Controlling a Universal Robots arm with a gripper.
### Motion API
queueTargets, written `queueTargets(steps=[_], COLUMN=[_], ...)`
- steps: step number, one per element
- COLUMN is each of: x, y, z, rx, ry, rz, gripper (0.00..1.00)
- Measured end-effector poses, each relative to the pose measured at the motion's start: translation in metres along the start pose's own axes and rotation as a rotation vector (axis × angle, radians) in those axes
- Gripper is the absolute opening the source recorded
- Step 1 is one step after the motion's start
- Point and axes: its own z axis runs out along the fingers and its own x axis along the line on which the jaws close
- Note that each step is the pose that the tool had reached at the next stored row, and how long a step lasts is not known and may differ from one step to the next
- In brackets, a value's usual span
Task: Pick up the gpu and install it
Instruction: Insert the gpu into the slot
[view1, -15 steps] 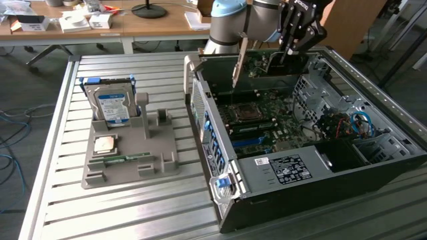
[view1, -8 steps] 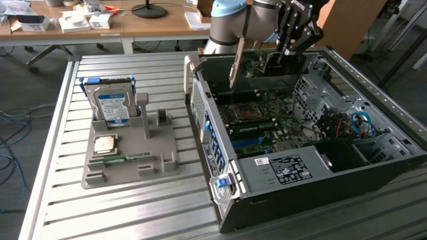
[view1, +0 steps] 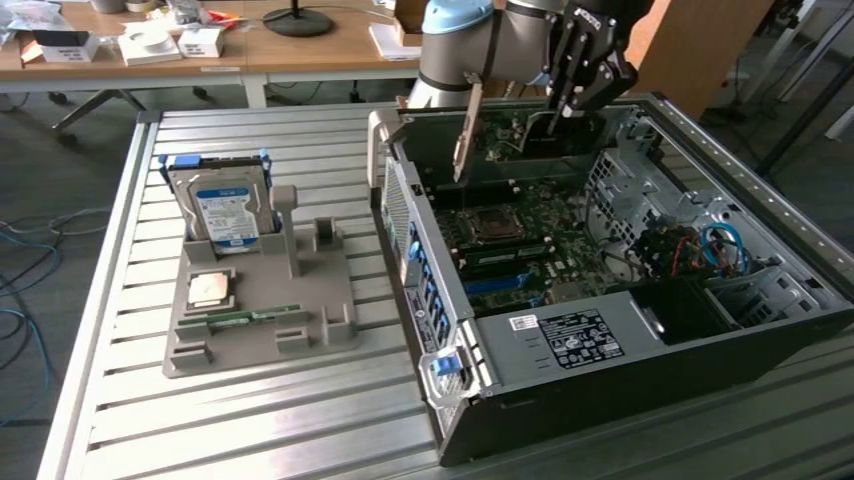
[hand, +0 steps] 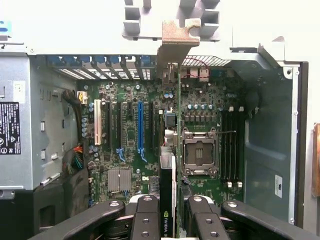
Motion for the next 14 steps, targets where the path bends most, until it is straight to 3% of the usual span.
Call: queueTargets(steps=[14], x=[0.0002], y=[0.0024], z=[0.0059], rx=[0.0001], ry=[-0.0003], rz=[0.0], gripper=[0.26])
